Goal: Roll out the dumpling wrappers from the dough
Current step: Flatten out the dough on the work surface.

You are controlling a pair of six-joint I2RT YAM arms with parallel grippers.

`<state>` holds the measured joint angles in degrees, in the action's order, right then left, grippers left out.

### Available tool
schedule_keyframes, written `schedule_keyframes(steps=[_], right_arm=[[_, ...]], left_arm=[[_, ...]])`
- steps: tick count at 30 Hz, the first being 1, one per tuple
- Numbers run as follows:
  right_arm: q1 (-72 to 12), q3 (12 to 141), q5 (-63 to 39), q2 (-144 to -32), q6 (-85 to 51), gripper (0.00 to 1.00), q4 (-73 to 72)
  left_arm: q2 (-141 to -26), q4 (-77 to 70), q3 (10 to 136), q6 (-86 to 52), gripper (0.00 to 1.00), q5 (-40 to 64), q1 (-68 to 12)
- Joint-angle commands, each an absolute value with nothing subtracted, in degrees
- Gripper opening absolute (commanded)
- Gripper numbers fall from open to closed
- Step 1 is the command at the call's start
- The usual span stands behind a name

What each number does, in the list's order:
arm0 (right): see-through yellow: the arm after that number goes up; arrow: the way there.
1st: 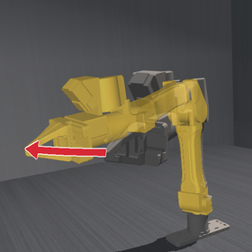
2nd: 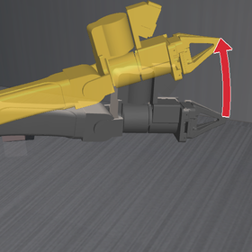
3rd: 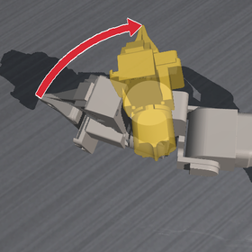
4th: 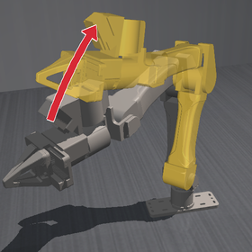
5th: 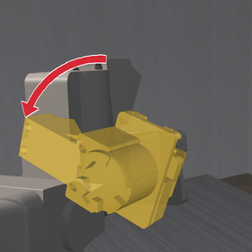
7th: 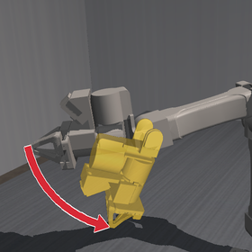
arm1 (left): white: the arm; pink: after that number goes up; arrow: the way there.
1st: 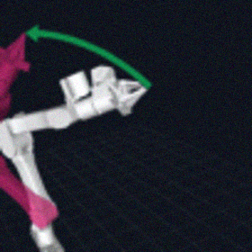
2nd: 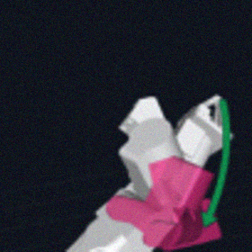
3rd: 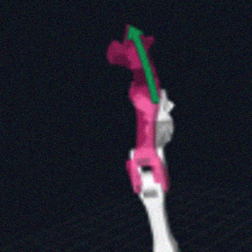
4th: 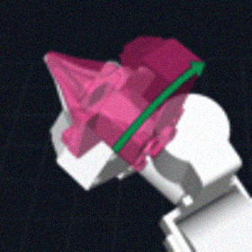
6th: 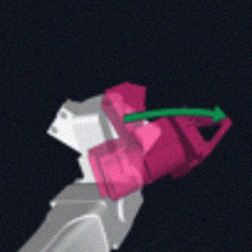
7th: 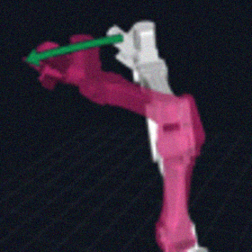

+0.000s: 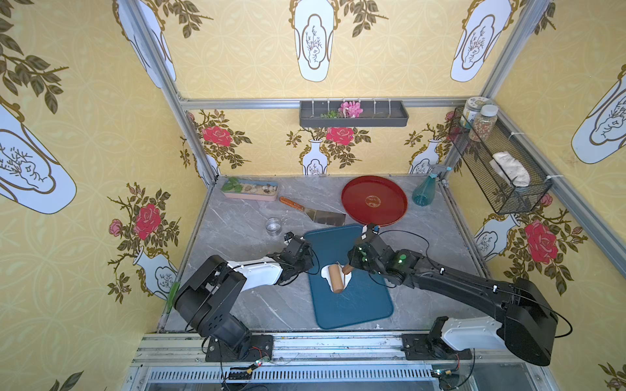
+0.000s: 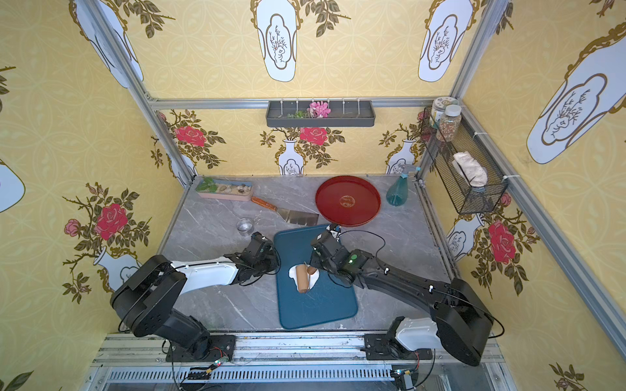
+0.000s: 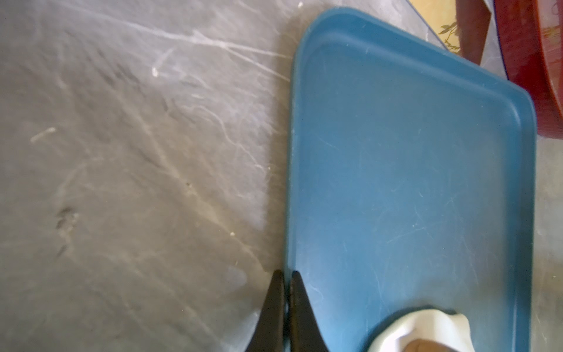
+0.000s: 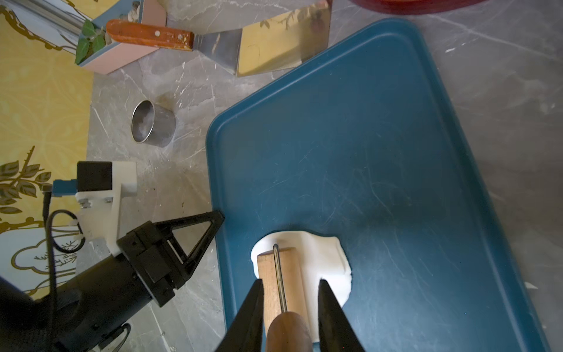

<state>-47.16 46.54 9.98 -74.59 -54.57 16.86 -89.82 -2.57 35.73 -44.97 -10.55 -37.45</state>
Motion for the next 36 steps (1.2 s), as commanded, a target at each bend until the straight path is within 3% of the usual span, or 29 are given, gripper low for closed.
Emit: schedule_keyframes(steps=[1,13,36], right_arm=[[-45.3,44.7,12.4,-74.2,-50.0,0.0,26.7],[-37.0,41.5,8.4,-71.2,-46.6,0.0,32.1],[-35.7,38.9,10.2,-67.7,-47.6,0.0,40.6]], left_arm=[[-90.3,2.7,35.0,-44.8,0.0,-10.9,-37.4],[-90.4,2.7,35.0,-44.5,0.0,-11.0,-37.2],[-91.3,2.1,36.2,-37.8,0.0,-7.7,-32.0]])
